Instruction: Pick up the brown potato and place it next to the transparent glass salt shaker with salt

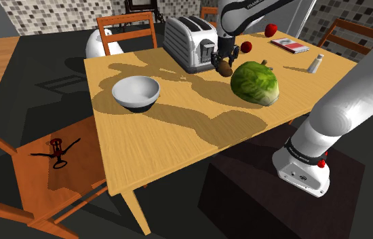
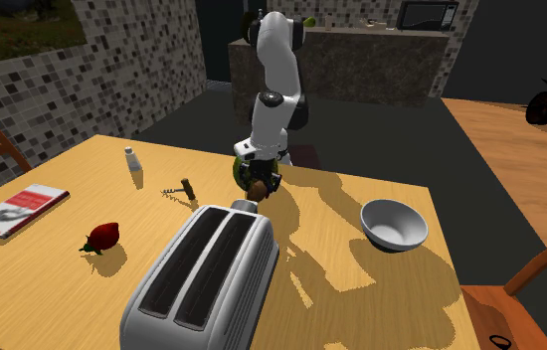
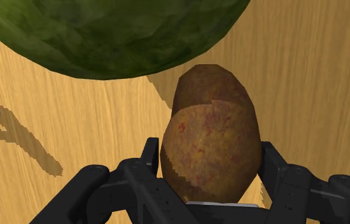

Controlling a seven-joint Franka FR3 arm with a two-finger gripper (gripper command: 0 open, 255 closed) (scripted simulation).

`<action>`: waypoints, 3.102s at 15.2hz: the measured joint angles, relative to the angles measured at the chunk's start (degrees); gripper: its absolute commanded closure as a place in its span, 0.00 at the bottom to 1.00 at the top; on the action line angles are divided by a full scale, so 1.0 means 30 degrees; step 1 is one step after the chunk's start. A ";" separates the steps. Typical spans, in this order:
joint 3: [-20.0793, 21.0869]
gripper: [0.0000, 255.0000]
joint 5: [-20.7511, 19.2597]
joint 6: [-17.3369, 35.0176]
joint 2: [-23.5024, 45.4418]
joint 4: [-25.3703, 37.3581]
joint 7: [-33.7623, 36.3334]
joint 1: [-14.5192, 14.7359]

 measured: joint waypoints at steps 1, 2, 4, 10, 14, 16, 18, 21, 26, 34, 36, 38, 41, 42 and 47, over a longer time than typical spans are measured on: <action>-0.0009 1.00 0.0029 -0.0267 -0.0095 0.0179 -0.0066 -0.0004; 0.0010 1.00 0.0068 -0.0555 -0.0210 0.0351 -0.0089 0.0017; 0.0008 1.00 0.0117 -0.1051 -0.0458 0.0606 -0.0185 0.0021; 0.0030 1.00 0.0265 -0.2601 -0.0961 0.1667 -0.0430 0.0056; 0.0028 1.00 0.0340 -0.3608 -0.1386 0.2261 -0.0608 0.0063; 0.0028 1.00 0.0374 -0.4144 -0.1470 0.2721 -0.0698 0.0066; 0.0076 1.00 0.0417 -0.4655 -0.1558 0.3135 -0.0704 0.0103; 0.0092 1.00 0.0463 -0.5450 -0.1691 0.3804 -0.0811 0.0116; -0.0785 1.00 0.0212 -0.5467 -0.2346 0.3365 -0.2184 -0.0495; -0.3156 1.00 -0.0521 -0.4754 -0.2825 0.2763 -0.5704 -0.2054; -0.3737 1.00 -0.0691 -0.4716 -0.2950 0.2761 -0.6590 -0.2428; -0.4461 1.00 -0.0815 -0.4454 -0.2691 0.2944 -0.7634 -0.2848; -0.5365 1.00 -0.0960 -0.4291 -0.2493 0.3230 -0.9022 -0.3384; -0.5708 1.00 -0.0976 -0.4058 -0.2275 0.3301 -0.9509 -0.3569; -0.7325 1.00 -0.0834 -0.3877 -0.1295 0.4523 -1.2107 -0.4448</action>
